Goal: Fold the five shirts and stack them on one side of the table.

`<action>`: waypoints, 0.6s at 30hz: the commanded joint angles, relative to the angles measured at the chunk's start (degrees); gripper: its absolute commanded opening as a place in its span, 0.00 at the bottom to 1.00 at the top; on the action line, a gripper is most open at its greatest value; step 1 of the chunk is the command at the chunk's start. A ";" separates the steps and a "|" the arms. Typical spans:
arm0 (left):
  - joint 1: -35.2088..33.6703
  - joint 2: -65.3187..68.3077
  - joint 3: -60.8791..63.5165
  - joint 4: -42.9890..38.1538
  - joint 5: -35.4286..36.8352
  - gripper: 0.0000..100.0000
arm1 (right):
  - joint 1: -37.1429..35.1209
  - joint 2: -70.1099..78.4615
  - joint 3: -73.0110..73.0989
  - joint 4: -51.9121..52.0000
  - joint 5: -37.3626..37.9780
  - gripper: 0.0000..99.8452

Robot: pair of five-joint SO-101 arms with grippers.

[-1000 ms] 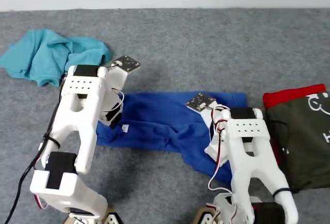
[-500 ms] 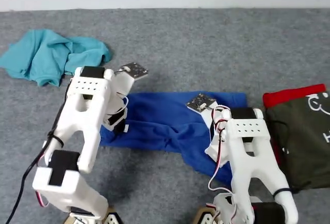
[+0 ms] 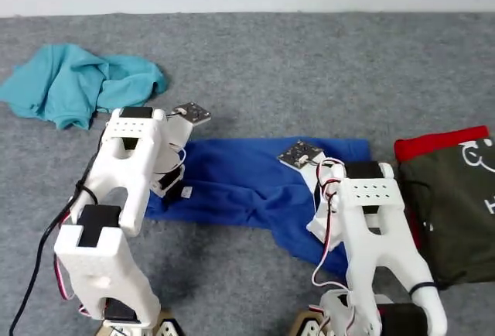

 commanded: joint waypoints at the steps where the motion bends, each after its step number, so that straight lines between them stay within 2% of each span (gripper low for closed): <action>1: -0.18 -1.23 -1.10 1.14 -2.20 0.01 | -0.13 -0.75 0.00 0.48 0.53 0.20; 8: -0.09 -8.00 -12.62 16.09 -2.11 0.01 | -0.22 -6.29 -0.88 5.93 0.62 0.20; 13: -0.53 -9.67 -11.91 17.32 -2.02 0.01 | -0.22 -15.34 -0.70 10.59 0.62 0.21; 18: -0.09 -9.58 -10.07 17.14 -2.02 0.01 | -0.22 -16.57 5.89 7.52 0.26 0.21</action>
